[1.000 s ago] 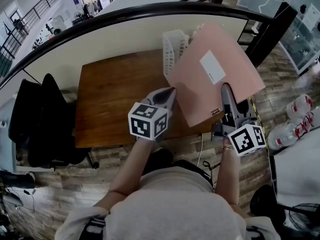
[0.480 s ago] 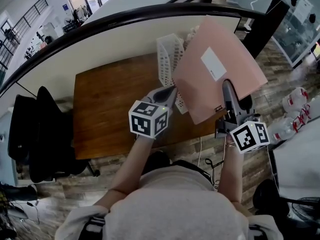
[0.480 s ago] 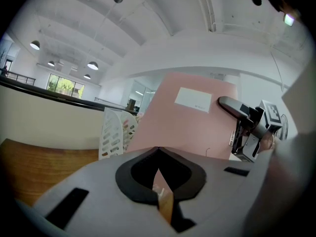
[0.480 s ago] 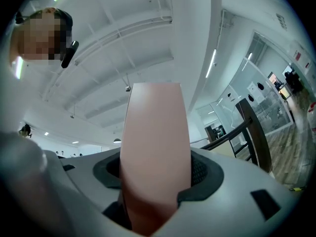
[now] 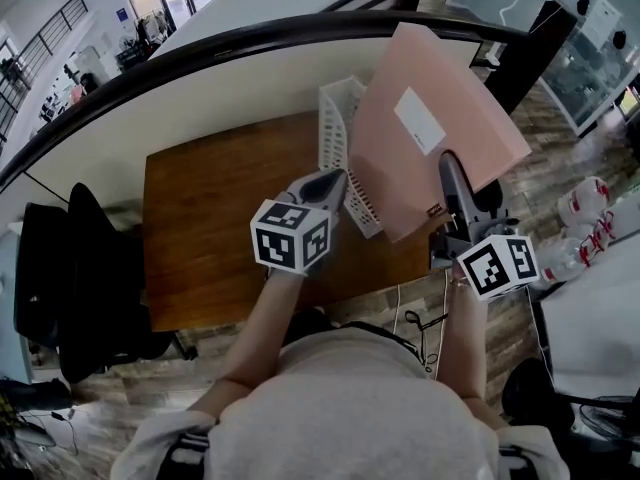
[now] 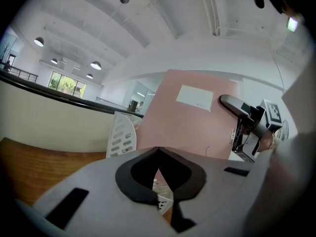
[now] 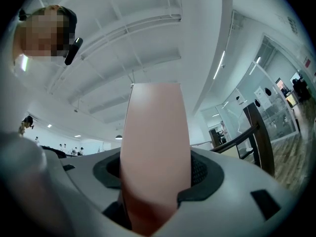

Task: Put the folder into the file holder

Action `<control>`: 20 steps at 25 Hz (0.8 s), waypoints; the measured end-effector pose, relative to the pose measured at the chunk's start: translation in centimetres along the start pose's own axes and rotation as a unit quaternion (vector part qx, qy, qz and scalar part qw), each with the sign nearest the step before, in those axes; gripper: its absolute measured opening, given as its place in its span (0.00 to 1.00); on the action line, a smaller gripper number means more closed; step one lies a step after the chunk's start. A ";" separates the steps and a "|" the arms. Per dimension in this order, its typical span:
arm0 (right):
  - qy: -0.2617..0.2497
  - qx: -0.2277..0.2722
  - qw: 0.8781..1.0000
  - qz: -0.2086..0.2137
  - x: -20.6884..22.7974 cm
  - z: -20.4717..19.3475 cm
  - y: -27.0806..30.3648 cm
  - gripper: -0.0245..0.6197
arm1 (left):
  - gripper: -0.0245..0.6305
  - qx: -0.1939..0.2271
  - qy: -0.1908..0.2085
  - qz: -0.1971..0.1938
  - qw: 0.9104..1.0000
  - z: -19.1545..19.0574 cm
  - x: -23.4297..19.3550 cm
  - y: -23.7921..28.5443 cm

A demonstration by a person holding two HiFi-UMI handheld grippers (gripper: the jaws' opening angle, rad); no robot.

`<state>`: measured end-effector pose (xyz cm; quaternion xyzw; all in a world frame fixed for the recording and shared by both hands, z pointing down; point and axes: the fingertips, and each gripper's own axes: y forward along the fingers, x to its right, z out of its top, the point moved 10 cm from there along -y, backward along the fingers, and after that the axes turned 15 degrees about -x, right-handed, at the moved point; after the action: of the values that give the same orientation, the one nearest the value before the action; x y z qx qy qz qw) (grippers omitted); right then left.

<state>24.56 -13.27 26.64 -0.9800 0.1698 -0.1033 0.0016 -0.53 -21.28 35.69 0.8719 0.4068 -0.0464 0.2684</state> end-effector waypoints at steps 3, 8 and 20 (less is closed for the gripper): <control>-0.016 -0.001 1.000 0.005 -0.5 0.1 1.3 0.49 | 0.05 0.002 -0.002 0.001 1.000 0.4 -1.0 -0.1; -0.031 -0.009 0.999 0.007 -1.0 -0.3 3.0 0.49 | 0.05 0.004 -0.006 0.001 1.000 0.6 -2.4 -0.4; -0.058 -0.032 0.998 0.013 -1.6 -1.9 5.7 0.49 | 0.05 0.005 -0.021 0.004 1.000 0.4 -4.4 -0.6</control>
<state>20.81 -18.05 27.91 -0.9816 0.1854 -0.0412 -0.0187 -3.85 -24.21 36.45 0.8739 0.3971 -0.0654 0.2728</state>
